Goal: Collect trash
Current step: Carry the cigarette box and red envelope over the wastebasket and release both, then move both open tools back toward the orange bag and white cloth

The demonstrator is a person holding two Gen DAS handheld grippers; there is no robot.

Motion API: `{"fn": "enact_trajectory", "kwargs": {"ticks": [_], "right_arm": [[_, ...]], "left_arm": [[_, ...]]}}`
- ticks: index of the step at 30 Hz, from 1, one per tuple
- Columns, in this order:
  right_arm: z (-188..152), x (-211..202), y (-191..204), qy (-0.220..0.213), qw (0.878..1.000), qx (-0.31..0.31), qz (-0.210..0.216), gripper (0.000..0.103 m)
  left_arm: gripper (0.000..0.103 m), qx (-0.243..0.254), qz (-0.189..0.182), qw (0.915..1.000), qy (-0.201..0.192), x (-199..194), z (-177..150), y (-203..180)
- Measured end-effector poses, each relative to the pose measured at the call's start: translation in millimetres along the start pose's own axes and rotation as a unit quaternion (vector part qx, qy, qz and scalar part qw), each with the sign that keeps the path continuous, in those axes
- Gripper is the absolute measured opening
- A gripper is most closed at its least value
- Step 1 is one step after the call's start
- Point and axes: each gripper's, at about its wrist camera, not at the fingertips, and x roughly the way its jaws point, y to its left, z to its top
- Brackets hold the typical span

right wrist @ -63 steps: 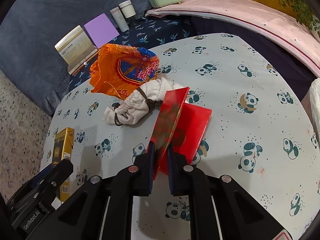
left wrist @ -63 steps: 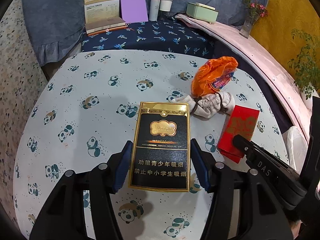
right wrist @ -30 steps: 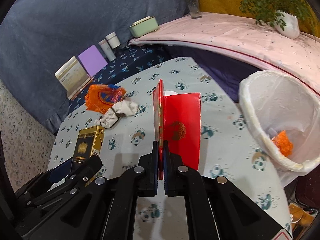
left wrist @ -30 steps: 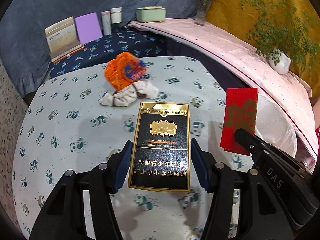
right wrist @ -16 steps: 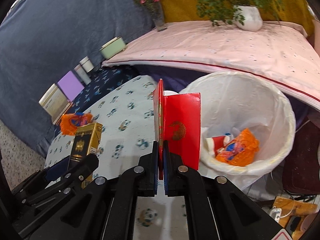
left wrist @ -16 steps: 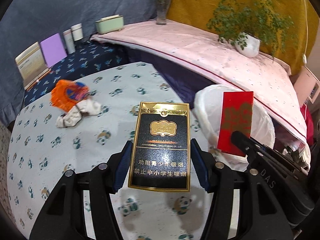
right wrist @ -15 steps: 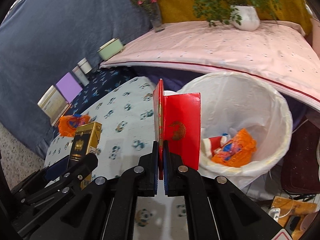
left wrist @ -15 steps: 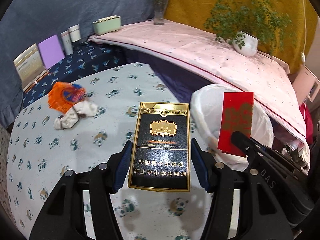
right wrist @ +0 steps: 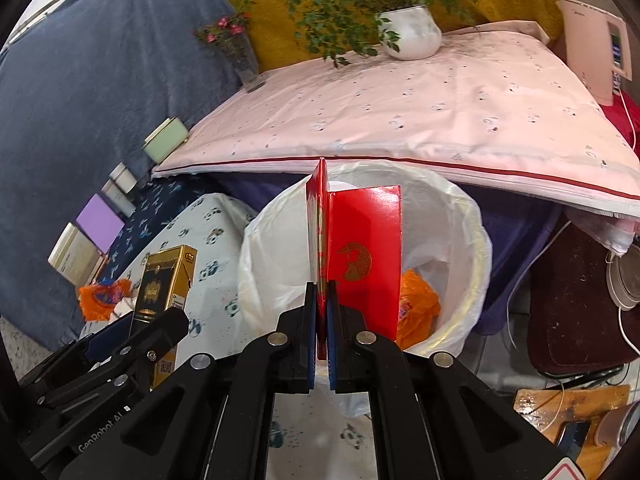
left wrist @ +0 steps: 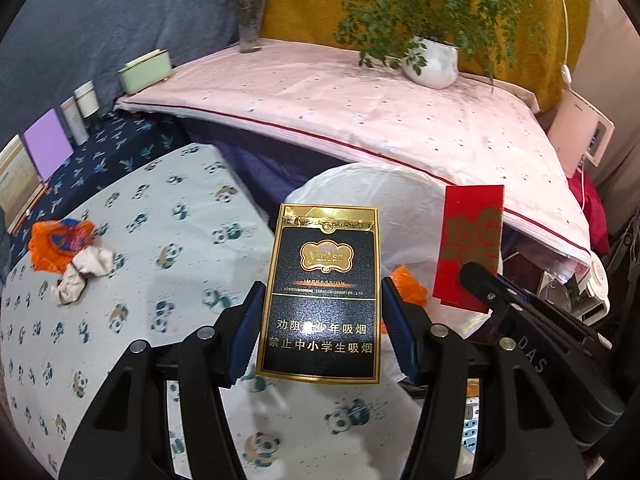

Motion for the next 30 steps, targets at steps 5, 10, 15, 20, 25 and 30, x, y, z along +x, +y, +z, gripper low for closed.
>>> {"fn": "enact_trajectory", "kwargs": {"ticks": [5,10,15,20,25,30], "right_arm": [[5,4,-15,-0.002,1.0,0.013,-0.008,0.004],[9,9,-26,-0.002,1.0,0.023,-0.015,0.004],[10,13,-28,0.001,1.0,0.023,-0.017,0.004],[9,17,-23,0.005,1.0,0.015,-0.016,0.004],[10,22,-15,0.008,1.0,0.006,-0.012,0.006],[10,25,-5,0.005,1.0,0.002,-0.013,0.021]], "left_arm": [[0.055,0.015,-0.019,0.9997,0.004,14,8,-16],[0.055,0.019,-0.035,0.9992,0.008,24,16,-21],[0.062,0.009,-0.035,0.9992,0.015,34,19,-19],[0.066,-0.007,-0.022,0.9996,0.018,36,17,-8],[0.07,-0.02,-0.009,0.9995,0.022,35,13,4],[0.073,-0.031,0.001,0.9993,0.021,31,7,16]]}}
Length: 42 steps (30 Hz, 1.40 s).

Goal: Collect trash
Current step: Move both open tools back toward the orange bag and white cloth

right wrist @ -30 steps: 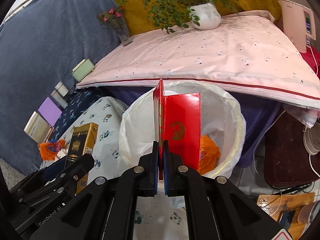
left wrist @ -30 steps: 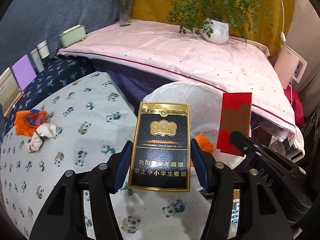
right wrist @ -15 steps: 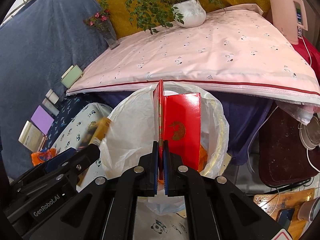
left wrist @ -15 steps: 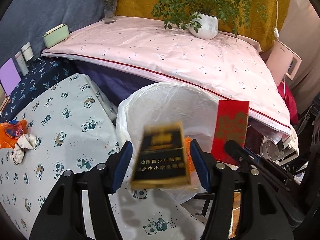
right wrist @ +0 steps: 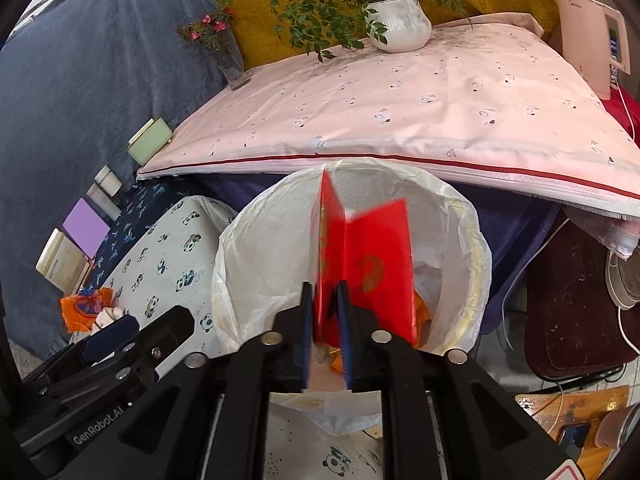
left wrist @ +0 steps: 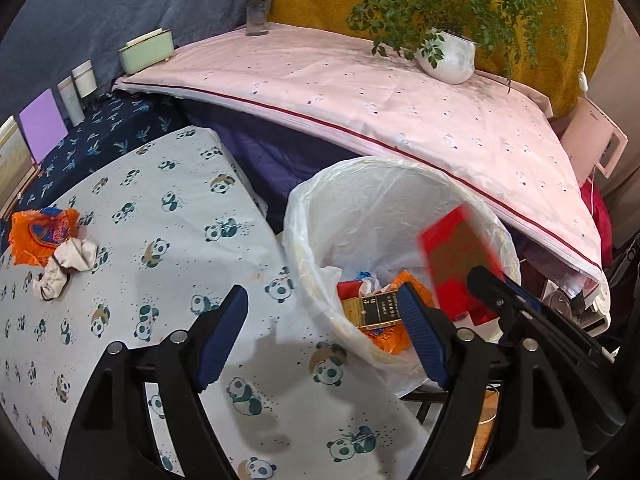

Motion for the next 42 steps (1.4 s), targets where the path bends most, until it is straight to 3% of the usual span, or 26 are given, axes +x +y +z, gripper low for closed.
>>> {"fn": "enact_trajectory", "kwargs": {"ticks": [3,17,42], "right_arm": [[-1,0,6,-0.002,1.0,-0.003,0.001,0.026],[-8,-6,39,0.0,0.999,-0.034,0.012,0.032],[-43,-11,148,0.018,0.99,-0.128,0.053,0.035]], "left_arm": [[0.073,-0.007,0.004,1.0,0.001,-1,-3,8],[0.073,-0.052,0.026,0.9983,0.0,-14,-16,53],[0.073,-0.144,0.082,0.9858,-0.029,-61,-50,164]]}}
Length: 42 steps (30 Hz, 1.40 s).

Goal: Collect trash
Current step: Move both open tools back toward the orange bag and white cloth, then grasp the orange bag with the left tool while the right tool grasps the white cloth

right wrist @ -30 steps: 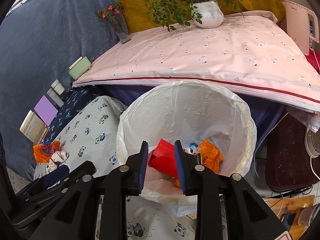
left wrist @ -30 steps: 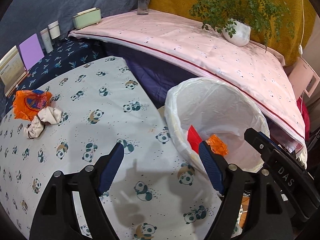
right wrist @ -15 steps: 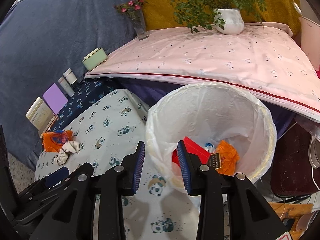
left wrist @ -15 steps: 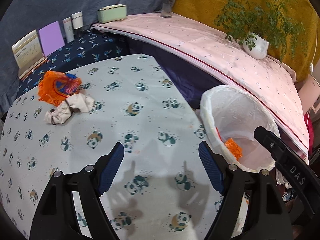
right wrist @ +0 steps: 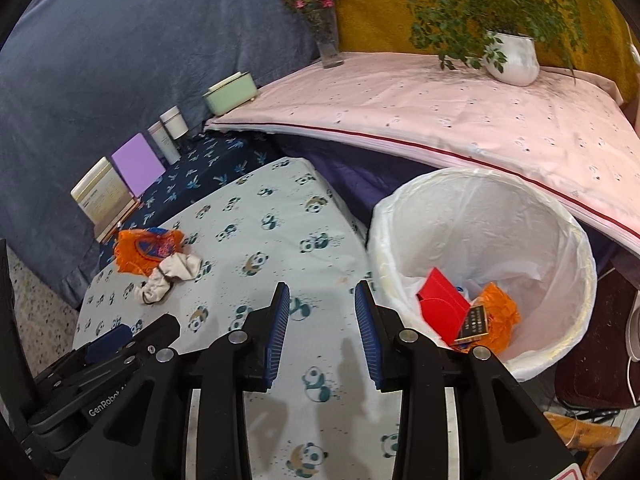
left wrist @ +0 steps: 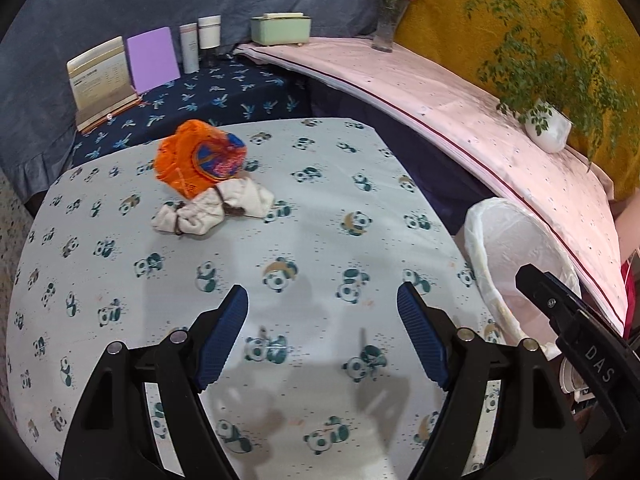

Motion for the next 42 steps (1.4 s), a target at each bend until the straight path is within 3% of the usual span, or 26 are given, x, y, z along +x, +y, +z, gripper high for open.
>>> {"fn": "enact_trajectory", "kwargs": {"ticks": [13,25,39,41,42], "right_arm": [[-9,19,58,0.021,0.999,-0.046,0.017,0.038],[-10,56,104,0.05,0.995,-0.077,0.038,0.038],[1,110,147,0.075,0.99,-0.105,0.056,0.038],[4,116,150,0.077,0.99,-0.105,0.057,0.038],[5,118,151,0.078,0.99,-0.104,0.057,0.038]], "left_arm": [[0.077,-0.047,0.025,0.9986,-0.006,-2,2,65],[0.078,-0.042,0.059,0.997,-0.028,11,30,117],[0.081,0.019,0.059,0.997,-0.046,58,88,121],[0.079,0.016,0.053,0.9975,-0.044,65,94,122],[0.072,0.016,0.052,0.9976,-0.043,67,96,123]]}}
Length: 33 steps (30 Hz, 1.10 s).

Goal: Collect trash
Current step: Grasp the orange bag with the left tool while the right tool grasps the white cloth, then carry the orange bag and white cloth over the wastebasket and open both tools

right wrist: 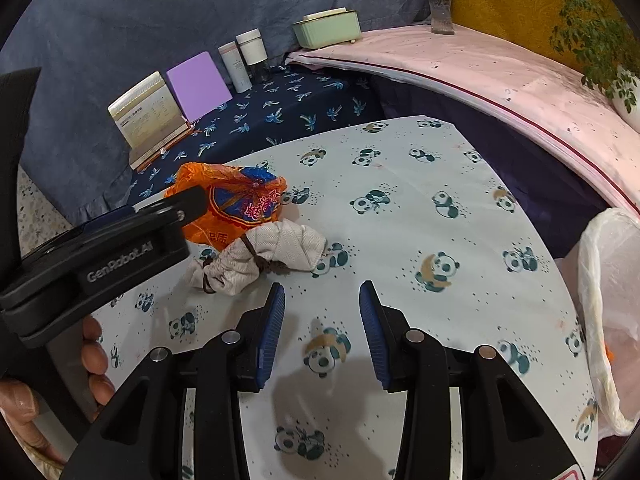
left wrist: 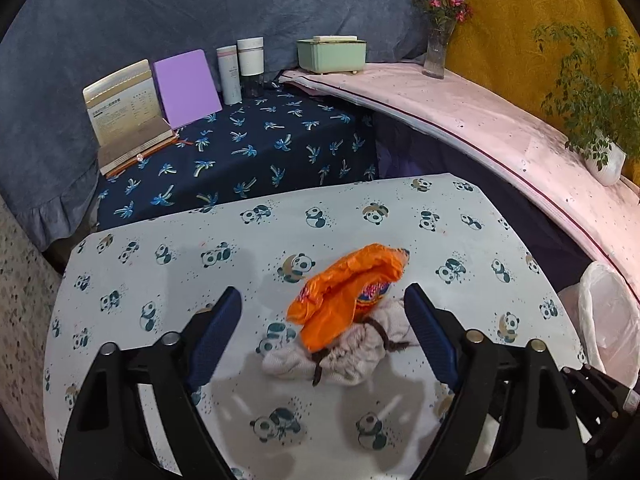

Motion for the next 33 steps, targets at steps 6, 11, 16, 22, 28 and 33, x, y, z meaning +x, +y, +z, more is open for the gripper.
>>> {"fn": "enact_trajectory", "kwargs": {"ticks": [6,11,16,22,28,33], "right_arm": [[8,14,3,0.005,1.0,-0.001,0.001,0.038],[15,28,12,0.009,1.0,-0.007,0.004,0.038],[23,44,26,0.013,1.0,-0.016,0.009,0.038],[27,65,32,0.028,0.999,-0.013,0.013,0.037],[21,74,29,0.035,0.999,-0.003,0.029,0.014],[18,66,31,0.027,0.999,-0.012,0.03,0.007]], "left_arm": [[0.015,-0.017,-0.015,0.9996,0.019,8,3,10],[0.009,-0.047,0.005,0.9989,0.008,-1,0,28],[0.009,-0.077,0.037,0.9962,0.021,-2,-9,55],[0.009,-0.091,0.038,0.9946,0.032,1,-20,69],[0.009,-0.092,0.029,0.9949,0.031,0,-21,66],[0.009,-0.091,0.022,0.9951,0.03,-5,-21,59]]}}
